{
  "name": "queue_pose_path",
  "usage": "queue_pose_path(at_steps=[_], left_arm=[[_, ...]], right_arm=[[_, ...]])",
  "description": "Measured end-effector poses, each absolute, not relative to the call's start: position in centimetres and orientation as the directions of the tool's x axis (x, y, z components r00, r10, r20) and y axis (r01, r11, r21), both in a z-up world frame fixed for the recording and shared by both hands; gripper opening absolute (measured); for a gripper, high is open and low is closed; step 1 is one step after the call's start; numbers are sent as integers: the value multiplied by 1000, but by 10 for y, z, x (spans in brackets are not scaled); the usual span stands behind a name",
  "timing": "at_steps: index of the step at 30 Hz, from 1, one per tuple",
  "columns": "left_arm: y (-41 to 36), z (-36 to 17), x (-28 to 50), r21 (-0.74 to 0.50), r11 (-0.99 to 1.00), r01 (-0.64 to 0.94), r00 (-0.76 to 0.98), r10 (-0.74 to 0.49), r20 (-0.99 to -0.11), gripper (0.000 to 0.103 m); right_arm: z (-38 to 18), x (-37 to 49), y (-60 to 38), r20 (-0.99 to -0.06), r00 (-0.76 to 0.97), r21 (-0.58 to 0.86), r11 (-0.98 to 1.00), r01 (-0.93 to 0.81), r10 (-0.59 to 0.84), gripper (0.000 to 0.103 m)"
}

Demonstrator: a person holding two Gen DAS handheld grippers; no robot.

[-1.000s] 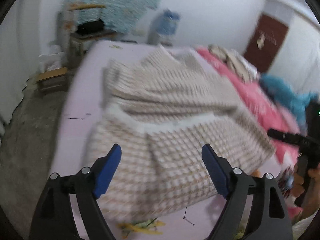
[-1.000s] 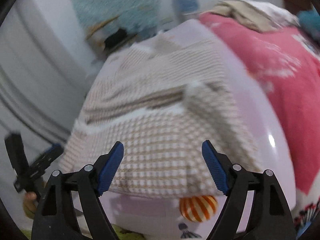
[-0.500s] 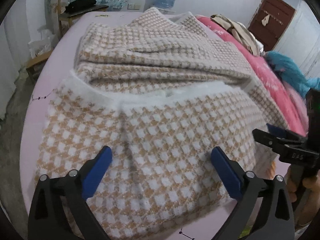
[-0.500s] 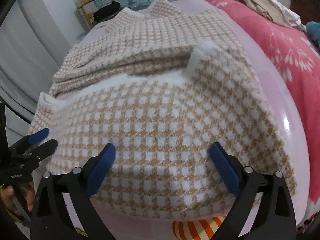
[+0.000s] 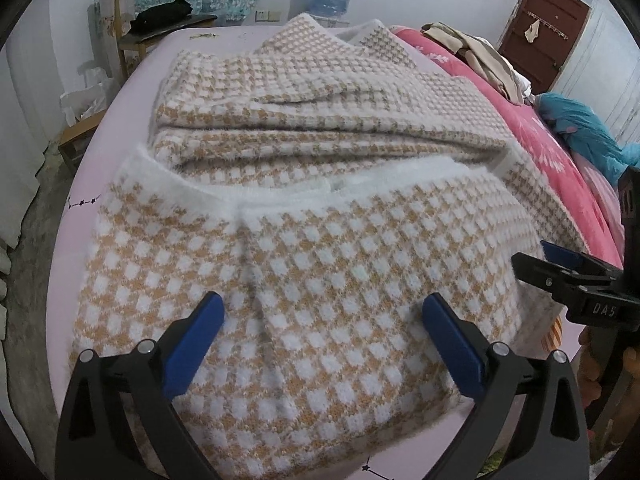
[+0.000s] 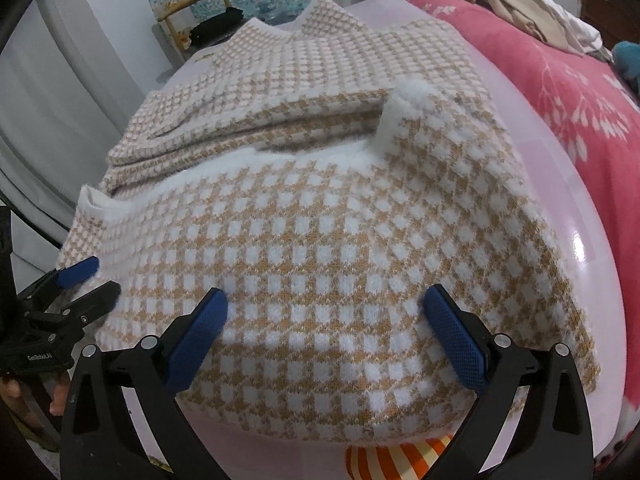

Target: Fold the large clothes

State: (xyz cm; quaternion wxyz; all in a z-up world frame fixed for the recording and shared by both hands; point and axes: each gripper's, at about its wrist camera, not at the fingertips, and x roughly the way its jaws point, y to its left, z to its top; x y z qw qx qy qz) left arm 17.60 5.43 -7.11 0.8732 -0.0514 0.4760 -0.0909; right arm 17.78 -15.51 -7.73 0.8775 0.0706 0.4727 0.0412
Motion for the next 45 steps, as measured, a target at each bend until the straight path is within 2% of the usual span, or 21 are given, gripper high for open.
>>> queue_pose_path(at_steps=[26, 34, 41, 45], left_arm=[[53, -73, 173, -149, 979, 141, 547, -202, -813, 98], [64, -65, 166, -195, 966, 171, 575, -258, -777, 98], [101, -37, 158, -172, 980, 101, 713, -191, -674, 98], [121, -38, 175, -140, 989, 45, 709, -130, -693, 95]], right_arm=[[-72, 179, -159, -825, 549, 186, 982, 31, 139, 95], [-75, 175, -158, -813, 565, 187, 982, 26, 140, 95], [-74, 173, -156, -815, 564, 181, 983, 28, 134, 95], [-74, 174, -155, -820, 557, 181, 983, 29, 134, 95]])
